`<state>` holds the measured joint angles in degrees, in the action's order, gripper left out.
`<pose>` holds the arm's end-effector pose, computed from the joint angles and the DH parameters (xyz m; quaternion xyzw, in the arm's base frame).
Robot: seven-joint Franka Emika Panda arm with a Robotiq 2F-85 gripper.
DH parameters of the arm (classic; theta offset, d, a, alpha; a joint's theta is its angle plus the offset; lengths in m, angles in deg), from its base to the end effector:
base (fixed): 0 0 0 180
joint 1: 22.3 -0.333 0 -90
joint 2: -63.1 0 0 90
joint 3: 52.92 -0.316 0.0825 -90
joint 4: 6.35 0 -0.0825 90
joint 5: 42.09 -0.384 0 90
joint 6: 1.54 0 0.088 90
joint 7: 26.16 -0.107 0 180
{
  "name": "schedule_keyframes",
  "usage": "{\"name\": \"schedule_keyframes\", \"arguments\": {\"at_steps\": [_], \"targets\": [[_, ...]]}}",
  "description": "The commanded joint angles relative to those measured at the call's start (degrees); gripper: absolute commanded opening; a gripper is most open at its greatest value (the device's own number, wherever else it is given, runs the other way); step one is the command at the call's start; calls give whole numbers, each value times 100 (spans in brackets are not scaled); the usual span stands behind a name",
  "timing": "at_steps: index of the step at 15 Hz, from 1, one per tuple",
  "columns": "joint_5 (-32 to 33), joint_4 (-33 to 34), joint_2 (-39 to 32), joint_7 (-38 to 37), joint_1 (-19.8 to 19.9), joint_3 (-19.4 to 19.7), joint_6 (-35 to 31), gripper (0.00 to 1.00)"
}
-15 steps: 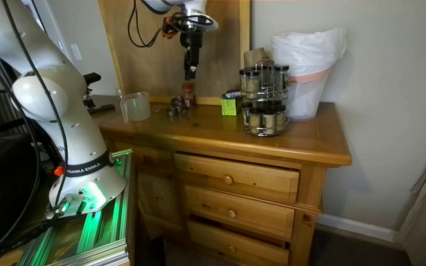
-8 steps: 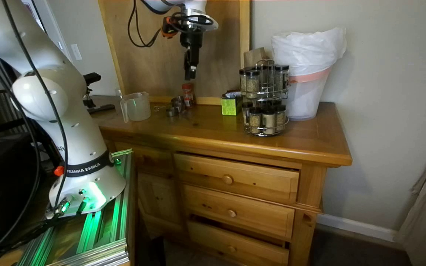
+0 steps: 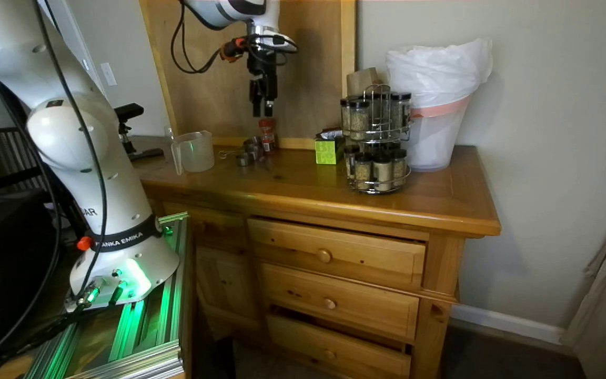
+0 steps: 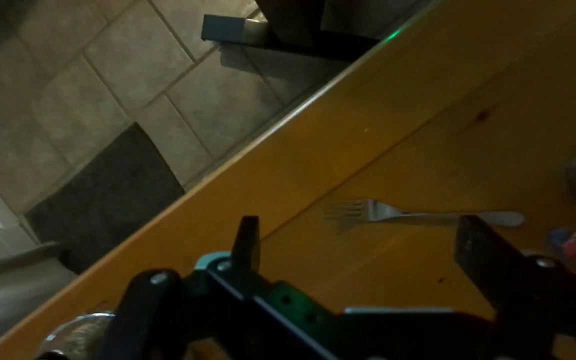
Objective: Move the clear jug to the right.
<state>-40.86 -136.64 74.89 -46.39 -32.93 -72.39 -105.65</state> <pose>0.3912 0.2279 0.4177 0.9871 0.0814 -0.1003 0.0950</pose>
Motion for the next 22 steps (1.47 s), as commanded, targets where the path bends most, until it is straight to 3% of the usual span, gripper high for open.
{"name": "schedule_keyframes", "arguments": {"at_steps": [1,6,7,12,22], "targets": [[-451,63,-262,426,-587,-215,-316,100],[-721,34,-123,1374,-1166,-444,-264,100],[-634,23,-222,914,-1089,-427,-322,100],[-634,17,-221,920,-1113,-419,-322,100],[-1521,-134,-286,2441,-1647,-642,-438,100]]}}
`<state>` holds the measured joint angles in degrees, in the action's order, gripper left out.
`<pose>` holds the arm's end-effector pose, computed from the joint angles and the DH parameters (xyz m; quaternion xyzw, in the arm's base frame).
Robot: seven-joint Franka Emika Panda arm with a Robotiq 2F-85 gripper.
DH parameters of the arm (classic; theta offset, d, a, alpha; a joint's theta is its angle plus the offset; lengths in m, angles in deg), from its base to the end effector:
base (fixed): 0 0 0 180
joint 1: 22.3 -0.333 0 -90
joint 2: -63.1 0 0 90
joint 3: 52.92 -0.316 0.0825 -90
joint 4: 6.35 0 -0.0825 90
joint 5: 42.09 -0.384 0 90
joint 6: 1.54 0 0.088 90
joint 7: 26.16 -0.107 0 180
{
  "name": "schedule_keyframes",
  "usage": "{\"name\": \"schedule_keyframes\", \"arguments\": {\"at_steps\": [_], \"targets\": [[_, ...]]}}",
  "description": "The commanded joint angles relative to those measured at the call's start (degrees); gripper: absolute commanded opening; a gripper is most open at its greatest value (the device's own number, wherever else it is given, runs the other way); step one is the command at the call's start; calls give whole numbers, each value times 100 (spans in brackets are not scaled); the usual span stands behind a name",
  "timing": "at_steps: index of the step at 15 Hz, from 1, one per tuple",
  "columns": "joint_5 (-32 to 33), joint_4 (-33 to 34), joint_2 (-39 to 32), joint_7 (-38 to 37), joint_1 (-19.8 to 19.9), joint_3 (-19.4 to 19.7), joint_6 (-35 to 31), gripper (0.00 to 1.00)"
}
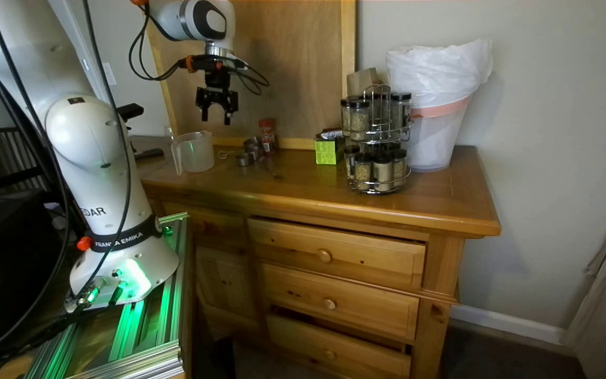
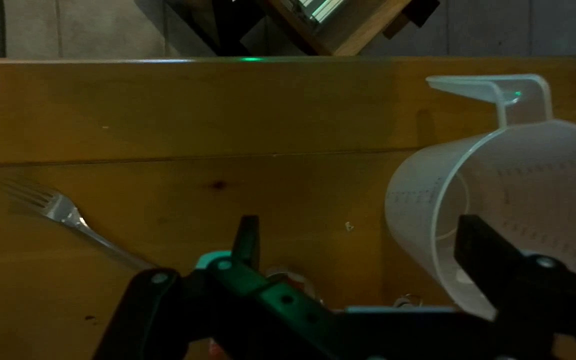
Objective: Move the clear jug to the right.
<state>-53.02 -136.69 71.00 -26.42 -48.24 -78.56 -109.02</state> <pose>0.2768 0.3747 0.3888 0.9109 0.3859 -0.1462 0.0077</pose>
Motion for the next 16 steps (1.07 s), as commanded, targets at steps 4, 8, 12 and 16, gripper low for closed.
{"name": "schedule_keyframes", "arguments": {"at_steps": [4,8,12,16], "targets": [[-1135,-691,850,1782,-316,92,-496,100],[-2112,-1529,1879,2736,-669,351,-535,100],[-2250,-2158,2853,2629,-1218,448,-47,100],[-1978,-1935,2545,2498,-1381,505,-103,100]]}}
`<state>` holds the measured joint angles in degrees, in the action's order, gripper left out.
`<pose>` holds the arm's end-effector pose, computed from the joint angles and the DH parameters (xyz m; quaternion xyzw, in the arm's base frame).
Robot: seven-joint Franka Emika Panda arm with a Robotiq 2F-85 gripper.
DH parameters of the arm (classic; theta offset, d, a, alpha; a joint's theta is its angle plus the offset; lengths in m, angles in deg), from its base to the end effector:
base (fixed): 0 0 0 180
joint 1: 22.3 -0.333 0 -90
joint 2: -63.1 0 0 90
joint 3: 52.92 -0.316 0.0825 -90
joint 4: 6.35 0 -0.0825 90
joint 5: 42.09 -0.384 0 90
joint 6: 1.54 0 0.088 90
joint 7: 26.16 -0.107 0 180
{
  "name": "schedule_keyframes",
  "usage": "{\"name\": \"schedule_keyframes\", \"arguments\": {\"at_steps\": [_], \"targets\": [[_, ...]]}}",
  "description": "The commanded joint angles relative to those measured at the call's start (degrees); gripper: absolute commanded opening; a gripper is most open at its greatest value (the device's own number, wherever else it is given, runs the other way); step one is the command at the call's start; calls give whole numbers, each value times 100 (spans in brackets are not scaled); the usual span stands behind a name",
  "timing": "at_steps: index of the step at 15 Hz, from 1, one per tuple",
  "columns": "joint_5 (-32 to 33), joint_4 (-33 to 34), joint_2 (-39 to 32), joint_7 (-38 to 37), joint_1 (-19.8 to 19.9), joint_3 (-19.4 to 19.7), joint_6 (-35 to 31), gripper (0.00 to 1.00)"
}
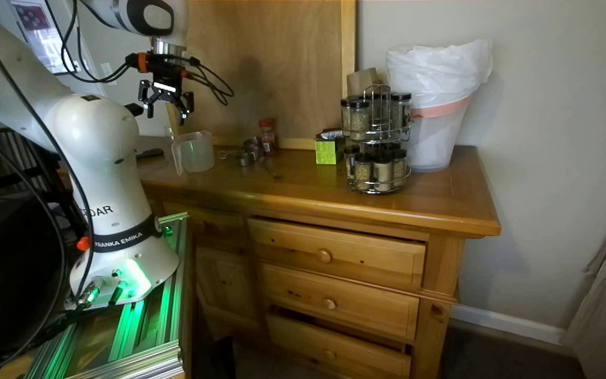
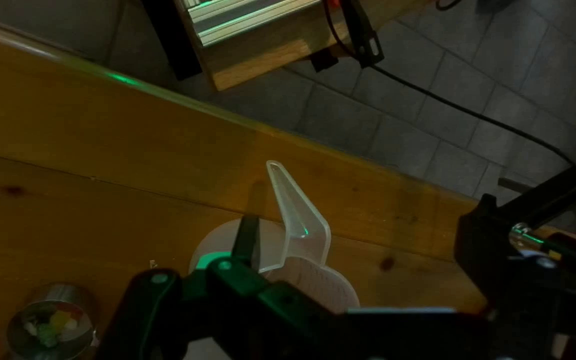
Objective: Move the clear jug to the right.
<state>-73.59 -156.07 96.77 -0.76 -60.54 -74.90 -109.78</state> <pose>0.1467 0.3289 0.4168 -0.8136 -0.5578 0.1079 0.1236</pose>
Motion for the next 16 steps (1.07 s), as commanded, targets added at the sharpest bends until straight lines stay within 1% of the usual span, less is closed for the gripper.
{"name": "schedule_keyframes", "arguments": {"at_steps": [1,7,11,14,16], "targets": [[79,5,-43,-66,-147,147,-31,100],[71,17,-164,-51,-117,201,-35,100],[156,13,51,-856,-244,-90,161,100],[252,-148,253,-1349,-362,-383,-367,100],[564,-220,244,-1526,-415,-547,-630,100]]}}
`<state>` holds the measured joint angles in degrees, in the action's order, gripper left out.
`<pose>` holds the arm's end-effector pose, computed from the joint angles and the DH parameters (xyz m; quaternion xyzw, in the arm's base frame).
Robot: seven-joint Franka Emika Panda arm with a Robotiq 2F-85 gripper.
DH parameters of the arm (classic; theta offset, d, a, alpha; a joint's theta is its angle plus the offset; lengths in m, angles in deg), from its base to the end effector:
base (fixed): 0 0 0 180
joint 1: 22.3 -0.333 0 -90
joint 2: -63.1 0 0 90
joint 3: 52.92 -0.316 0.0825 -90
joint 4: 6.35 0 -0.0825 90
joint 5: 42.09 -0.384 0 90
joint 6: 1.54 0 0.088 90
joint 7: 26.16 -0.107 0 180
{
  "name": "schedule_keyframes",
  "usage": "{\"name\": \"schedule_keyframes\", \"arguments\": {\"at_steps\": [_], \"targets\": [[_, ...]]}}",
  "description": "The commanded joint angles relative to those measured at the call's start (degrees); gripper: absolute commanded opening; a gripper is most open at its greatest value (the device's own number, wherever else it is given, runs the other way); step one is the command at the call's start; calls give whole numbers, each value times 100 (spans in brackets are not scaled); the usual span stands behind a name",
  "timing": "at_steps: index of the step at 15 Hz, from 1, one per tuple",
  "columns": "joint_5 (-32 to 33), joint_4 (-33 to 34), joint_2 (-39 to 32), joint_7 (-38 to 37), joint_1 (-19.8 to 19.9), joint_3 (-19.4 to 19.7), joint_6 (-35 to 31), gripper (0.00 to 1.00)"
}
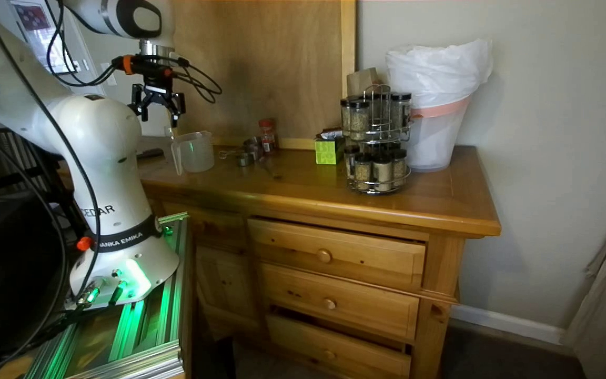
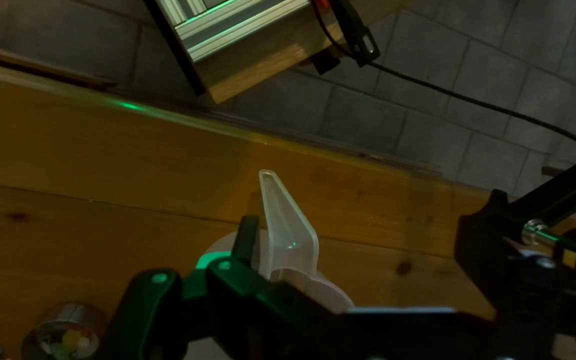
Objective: Move the clear jug to the right.
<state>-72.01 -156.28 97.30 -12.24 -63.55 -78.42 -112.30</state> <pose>0.1148 0.3452 0.4146 -0.8438 -0.5216 0.0940 0.0841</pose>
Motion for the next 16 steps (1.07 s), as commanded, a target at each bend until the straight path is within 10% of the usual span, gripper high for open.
{"name": "schedule_keyframes", "arguments": {"at_steps": [1,16], "targets": [[550,-250,194,-467,-134,-239,-516,100],[1066,-564,-678,-1251,-815,-294,-2088,100]]}}
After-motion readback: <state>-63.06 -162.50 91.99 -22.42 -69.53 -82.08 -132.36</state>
